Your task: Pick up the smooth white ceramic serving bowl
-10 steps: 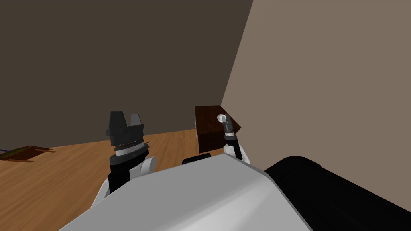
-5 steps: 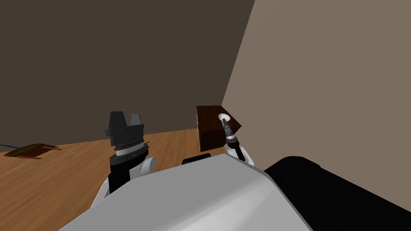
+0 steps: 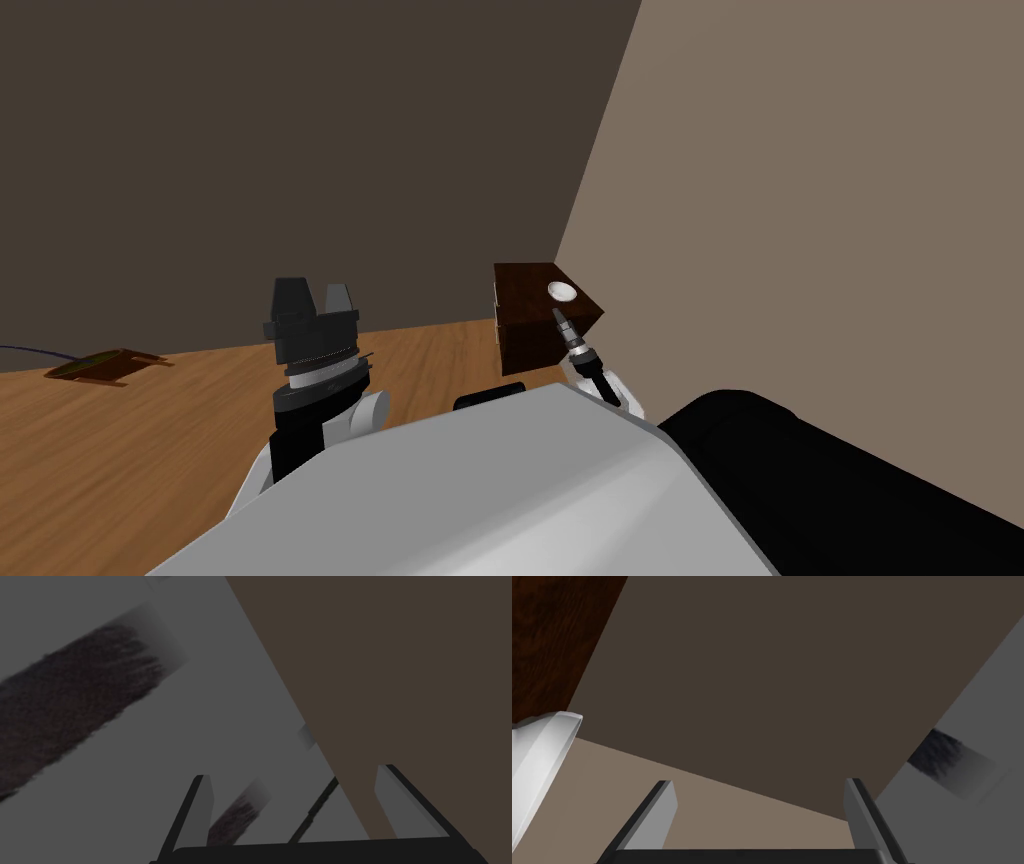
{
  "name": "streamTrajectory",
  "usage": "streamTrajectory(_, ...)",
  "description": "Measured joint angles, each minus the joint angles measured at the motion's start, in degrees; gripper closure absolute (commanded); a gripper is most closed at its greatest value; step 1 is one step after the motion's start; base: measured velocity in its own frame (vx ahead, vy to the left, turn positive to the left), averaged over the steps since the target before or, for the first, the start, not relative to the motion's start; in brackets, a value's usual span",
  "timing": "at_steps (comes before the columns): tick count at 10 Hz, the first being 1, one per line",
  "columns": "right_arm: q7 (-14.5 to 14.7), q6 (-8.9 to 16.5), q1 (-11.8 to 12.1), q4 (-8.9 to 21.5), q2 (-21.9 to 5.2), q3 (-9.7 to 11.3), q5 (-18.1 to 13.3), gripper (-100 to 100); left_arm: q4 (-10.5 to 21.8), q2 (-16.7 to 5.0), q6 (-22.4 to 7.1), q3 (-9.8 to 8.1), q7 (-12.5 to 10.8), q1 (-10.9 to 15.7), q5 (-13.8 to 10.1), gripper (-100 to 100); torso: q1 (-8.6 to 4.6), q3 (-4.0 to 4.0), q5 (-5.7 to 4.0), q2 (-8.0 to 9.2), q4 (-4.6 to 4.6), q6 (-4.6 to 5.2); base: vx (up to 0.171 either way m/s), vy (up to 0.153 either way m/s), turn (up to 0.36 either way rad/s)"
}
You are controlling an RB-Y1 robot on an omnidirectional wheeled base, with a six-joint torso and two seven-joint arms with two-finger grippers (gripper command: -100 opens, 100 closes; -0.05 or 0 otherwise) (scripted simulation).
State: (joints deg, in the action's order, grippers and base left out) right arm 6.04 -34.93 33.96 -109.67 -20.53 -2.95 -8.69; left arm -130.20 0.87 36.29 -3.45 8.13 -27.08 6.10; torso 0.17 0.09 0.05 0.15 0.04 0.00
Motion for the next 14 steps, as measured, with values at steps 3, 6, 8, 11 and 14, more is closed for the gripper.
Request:
streamTrajectory(3, -0.12, -0.70, -0.26, 6.02, -4.24, -0.87, -2.92, -100, 0.00, 0.00, 0.00, 0.00, 0.00, 0.00, 0.00, 0, 0.05, 0.01, 0.01, 0.02, 0.00, -0.01, -0.039, 0.064, 0.043)
streamTrajectory(6, -0.41, -0.90, 1.20, 9.68, -8.29, -1.58, -5.49, -100, 0.00, 0.00, 0.00, 0.00, 0.00, 0.00, 0.00, 0, 0.01, -0.03, 0.01, -0.06, -0.01, -0.01, -0.019, 0.048, 0.036)
streamTrajectory(8, -0.46, -1.17, 1.36, 12.04, -10.33, -1.86, -6.85, -100, 0.00, 0.00, 0.00, 0.00, 0.00, 0.00, 0.00, 0, -0.06, -0.05, -0.01, -0.09, -0.02, -0.02, -0.015, 0.043, 0.077)
streamTrajectory(11, -0.70, -2.60, 1.10, 18.28, -14.31, -2.50, -9.42, -100, 0.00, 0.00, 0.00, 0.00, 0.00, 0.00, 0.00, 0, 0.02, -0.07, 0.01, -0.12, -0.02, 0.00, -0.009, 0.068, 0.095)
streamTrajectory(14, -0.85, -3.36, 0.97, 24.08, -18.79, -2.72, -12.99, -100, 0.00, 0.00, 0.00, 0.00, 0.00, 0.00, 0.00, 0, 0.04, -0.08, 0.02, -0.15, -0.03, -0.03, 0.000, 0.061, 0.101)
